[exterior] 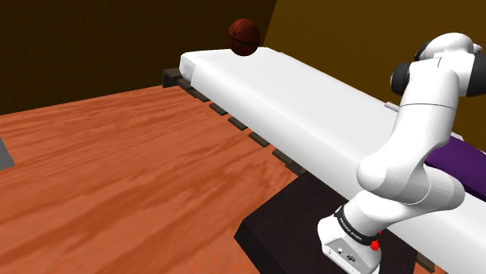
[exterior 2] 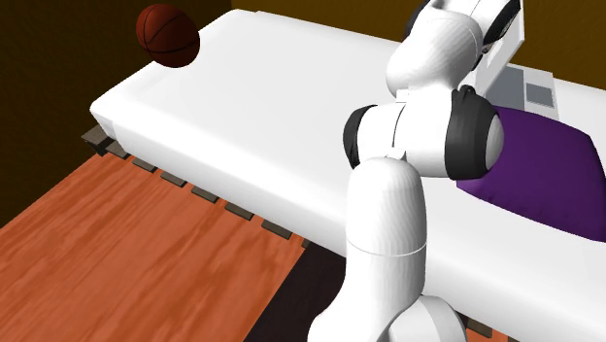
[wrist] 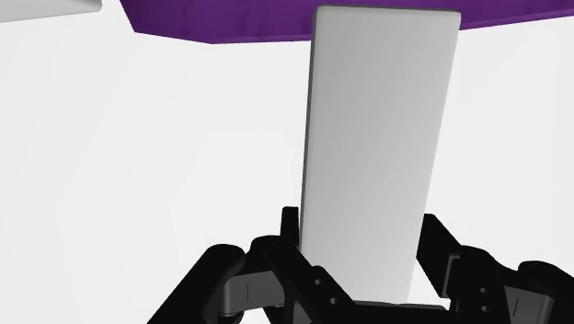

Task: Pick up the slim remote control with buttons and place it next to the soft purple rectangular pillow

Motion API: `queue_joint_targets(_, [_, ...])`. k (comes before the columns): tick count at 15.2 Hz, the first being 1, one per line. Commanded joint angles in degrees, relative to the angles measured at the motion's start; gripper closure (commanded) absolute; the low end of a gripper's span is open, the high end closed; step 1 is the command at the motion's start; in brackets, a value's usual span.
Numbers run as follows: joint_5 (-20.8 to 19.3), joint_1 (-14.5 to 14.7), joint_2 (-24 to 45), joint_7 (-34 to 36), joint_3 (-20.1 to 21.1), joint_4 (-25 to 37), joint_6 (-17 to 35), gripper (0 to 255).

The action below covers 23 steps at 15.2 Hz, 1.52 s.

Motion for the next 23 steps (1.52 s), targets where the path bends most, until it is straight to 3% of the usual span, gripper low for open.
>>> queue_joint_targets(1, [0.14,0.48,0.07,-0.34,0.03,-1.62,1.51,255])
queue_joint_targets(20, [3.39,2.26,3.52,-3.02,2.22,-12.09,13.64,255])
queue_joint_targets(23, [3.4,2.27,3.53,-3.03,2.2,-12.09,13.63,255])
